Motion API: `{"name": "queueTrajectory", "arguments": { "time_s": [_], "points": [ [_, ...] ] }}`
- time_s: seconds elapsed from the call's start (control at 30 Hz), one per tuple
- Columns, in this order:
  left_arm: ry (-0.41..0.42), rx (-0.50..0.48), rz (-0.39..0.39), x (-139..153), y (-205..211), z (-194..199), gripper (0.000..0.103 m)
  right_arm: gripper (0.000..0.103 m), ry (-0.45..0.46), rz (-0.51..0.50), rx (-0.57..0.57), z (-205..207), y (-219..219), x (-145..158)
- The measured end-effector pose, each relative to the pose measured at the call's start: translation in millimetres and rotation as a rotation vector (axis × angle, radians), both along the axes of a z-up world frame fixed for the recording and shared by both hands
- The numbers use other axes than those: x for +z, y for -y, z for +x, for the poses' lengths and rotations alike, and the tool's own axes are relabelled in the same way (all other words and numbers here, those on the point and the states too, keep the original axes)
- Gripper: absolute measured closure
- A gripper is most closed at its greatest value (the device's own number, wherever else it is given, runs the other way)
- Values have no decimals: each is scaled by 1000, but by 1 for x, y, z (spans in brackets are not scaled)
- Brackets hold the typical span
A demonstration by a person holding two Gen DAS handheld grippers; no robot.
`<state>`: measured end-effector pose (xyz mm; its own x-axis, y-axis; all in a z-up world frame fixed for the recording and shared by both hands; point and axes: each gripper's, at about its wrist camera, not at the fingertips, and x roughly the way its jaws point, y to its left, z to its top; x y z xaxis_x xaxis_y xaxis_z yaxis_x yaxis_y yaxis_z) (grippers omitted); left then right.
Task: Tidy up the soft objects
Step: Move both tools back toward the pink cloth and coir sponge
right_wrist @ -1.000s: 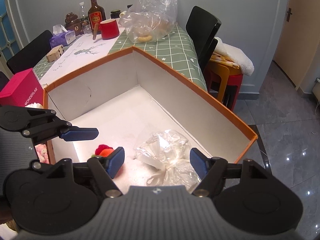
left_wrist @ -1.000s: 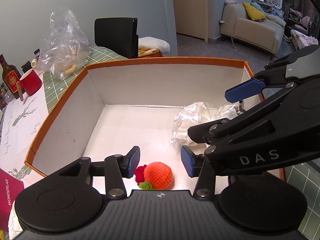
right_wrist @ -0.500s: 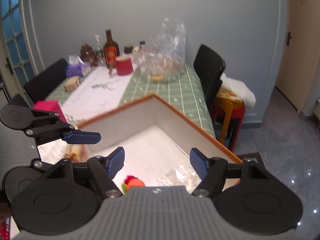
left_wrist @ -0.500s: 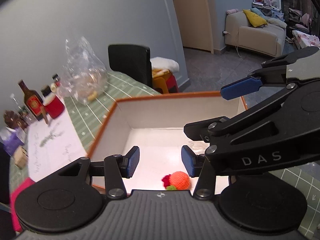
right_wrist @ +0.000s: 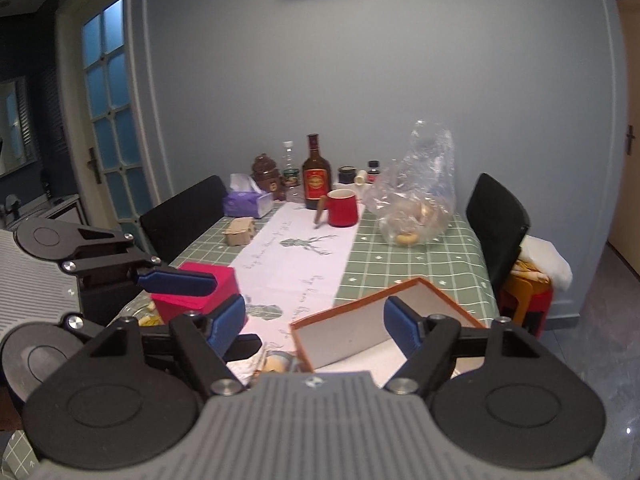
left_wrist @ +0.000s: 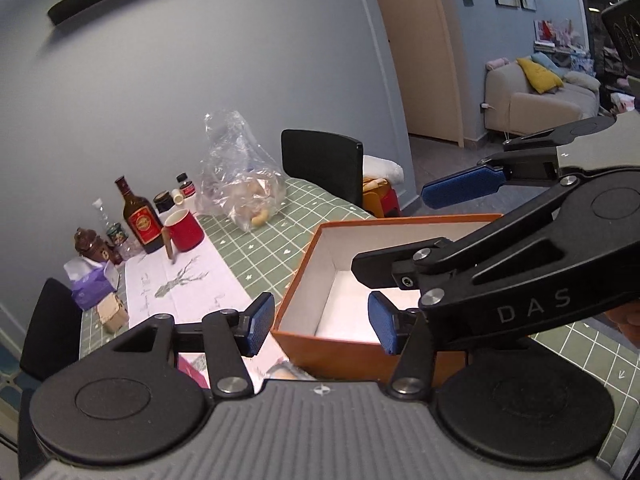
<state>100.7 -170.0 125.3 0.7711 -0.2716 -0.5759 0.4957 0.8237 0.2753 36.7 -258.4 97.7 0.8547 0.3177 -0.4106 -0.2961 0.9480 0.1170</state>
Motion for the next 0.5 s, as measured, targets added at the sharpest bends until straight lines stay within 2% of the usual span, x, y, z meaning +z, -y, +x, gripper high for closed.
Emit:
{"name": "queueTrajectory", "arguments": {
  "time_s": [0.17,0.3,0.5],
  "points": [
    [-32,14,-23,-20,-26,-8,40,27,-19,-75,56,-4,-31,-12],
    [-58,-11,-19,-36,-44,-15,39,27,-45,-111,110,-6,-50,-29],
    [-91,-50,-23,-66,-71,-24,30,26,-96,-144,185,-7,-75,-56]
  ]
}}
